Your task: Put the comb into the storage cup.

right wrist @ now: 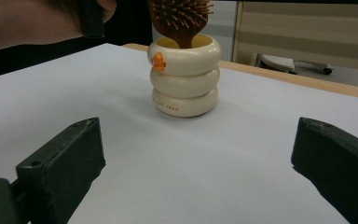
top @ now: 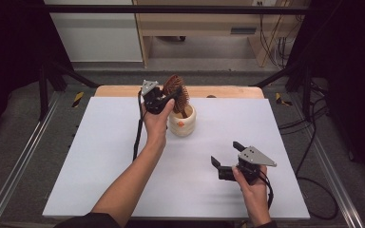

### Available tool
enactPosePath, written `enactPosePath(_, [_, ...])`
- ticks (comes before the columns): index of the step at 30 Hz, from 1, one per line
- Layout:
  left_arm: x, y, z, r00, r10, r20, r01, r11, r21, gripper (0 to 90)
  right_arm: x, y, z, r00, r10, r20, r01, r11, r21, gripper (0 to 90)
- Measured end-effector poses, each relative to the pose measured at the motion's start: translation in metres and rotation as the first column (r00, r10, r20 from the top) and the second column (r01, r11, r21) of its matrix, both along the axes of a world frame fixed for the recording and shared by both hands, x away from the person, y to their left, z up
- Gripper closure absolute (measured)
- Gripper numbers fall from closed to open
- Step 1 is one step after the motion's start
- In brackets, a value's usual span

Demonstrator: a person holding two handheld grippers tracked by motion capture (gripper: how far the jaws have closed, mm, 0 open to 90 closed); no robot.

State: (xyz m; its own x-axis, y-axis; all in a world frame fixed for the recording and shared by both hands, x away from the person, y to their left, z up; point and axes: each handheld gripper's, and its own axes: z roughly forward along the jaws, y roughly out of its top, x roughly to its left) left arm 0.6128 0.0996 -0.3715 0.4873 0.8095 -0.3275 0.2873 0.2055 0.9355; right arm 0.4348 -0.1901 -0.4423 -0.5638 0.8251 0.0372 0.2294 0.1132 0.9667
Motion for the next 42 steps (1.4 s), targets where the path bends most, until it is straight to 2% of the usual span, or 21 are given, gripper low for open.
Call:
enactPosePath(8, [-0.001,0.003,-0.001,1.0000,-0.005,0.001,0.005,1.0000,0.007,49.8,0.001,0.001,0.000,1.0000,0.000,-0.007,0.000,1.0000,0.000,2.7])
enactPosePath(23, [-0.001,0.007,-0.003,1.0000,-0.001,-0.005,0.001,1.0000,-0.007,49.1,0.001,0.000,0.000,0.9999,0.009,-0.008,-0.009,0.9999,0.005,2.8])
enactPosePath(33, [-0.001,0.017,-0.009,0.9997,0.009,-0.021,-0.010,0.9992,-0.038,48.4,0.001,0.000,-0.001,0.9999,0.012,-0.010,-0.011,0.9999,0.009,2.7])
enactPosePath(42, [-0.001,0.017,-0.009,0.9998,0.010,-0.017,-0.010,0.9994,-0.034,48.1,0.002,0.000,-0.001,0.9999,0.012,-0.008,-0.012,0.9999,0.007,2.8])
